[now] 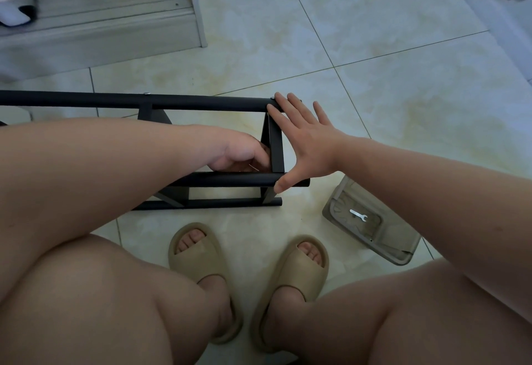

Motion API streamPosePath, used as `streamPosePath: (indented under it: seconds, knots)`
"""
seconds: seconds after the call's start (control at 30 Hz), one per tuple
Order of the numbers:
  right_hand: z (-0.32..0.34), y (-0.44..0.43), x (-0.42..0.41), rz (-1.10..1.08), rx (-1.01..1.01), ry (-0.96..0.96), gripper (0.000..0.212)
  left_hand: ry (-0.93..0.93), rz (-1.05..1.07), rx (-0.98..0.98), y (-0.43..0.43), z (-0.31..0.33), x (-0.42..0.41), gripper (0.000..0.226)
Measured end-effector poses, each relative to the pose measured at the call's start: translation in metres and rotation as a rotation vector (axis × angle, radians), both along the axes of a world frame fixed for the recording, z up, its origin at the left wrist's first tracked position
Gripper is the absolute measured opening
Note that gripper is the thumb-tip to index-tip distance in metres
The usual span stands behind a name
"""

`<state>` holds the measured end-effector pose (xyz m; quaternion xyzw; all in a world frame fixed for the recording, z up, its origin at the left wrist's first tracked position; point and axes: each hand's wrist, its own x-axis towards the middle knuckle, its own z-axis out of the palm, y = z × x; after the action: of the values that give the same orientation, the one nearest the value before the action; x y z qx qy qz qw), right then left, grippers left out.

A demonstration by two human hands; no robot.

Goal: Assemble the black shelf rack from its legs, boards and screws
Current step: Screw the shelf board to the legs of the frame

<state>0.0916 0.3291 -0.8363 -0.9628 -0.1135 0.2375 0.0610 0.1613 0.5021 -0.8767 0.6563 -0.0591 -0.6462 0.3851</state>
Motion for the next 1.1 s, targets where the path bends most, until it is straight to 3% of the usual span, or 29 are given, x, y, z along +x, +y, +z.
streamPosePath:
  seconds: [0.07, 0.2, 0.33, 0.4, 0.5, 0.67, 0.9, 1.0, 1.1]
  knots:
    - [0.002, 0.001, 0.001, -0.001, -0.012, 0.013, 0.155, -0.073, -0.064, 0.067, 0.004, 0.006, 0.004, 0.017]
    - [0.011, 0.006, 0.001, -0.016, -0.073, 0.053, 0.155, -0.463, -0.446, 0.342, 0.022, 0.029, 0.013, 0.024]
    - [0.024, 0.015, -0.009, -0.058, -0.129, 0.093, 0.142, -0.331, -0.525, 0.432, 0.044, 0.062, 0.008, 0.059]
    - [0.032, 0.02, -0.016, -0.077, -0.122, 0.135, 0.133, -0.371, -0.677, 0.448, 0.058, 0.075, 0.0, 0.051]
    - [0.047, 0.027, -0.028, -0.125, -0.08, 0.184, 0.118, -0.68, -0.92, 0.51, 0.073, 0.084, -0.02, 0.037]
    - [0.067, 0.053, -0.044, -0.157, 0.037, 0.151, 0.092, -0.928, -0.633, 0.485, 0.086, 0.094, -0.032, 0.042]
    - [0.068, 0.073, -0.054, -0.216, -0.062, -0.14, 0.093, -1.322, -0.301, 0.365, 0.092, 0.107, -0.025, 0.021]
    - [0.06, 0.065, -0.049, -0.23, -0.122, -0.196, 0.098, -1.362, -0.257, 0.333, 0.081, 0.099, -0.024, 0.016]
    - [0.047, 0.056, -0.035, -0.264, -0.118, -0.136, 0.099, -1.303, -0.223, 0.326, 0.069, 0.084, -0.018, 0.016]
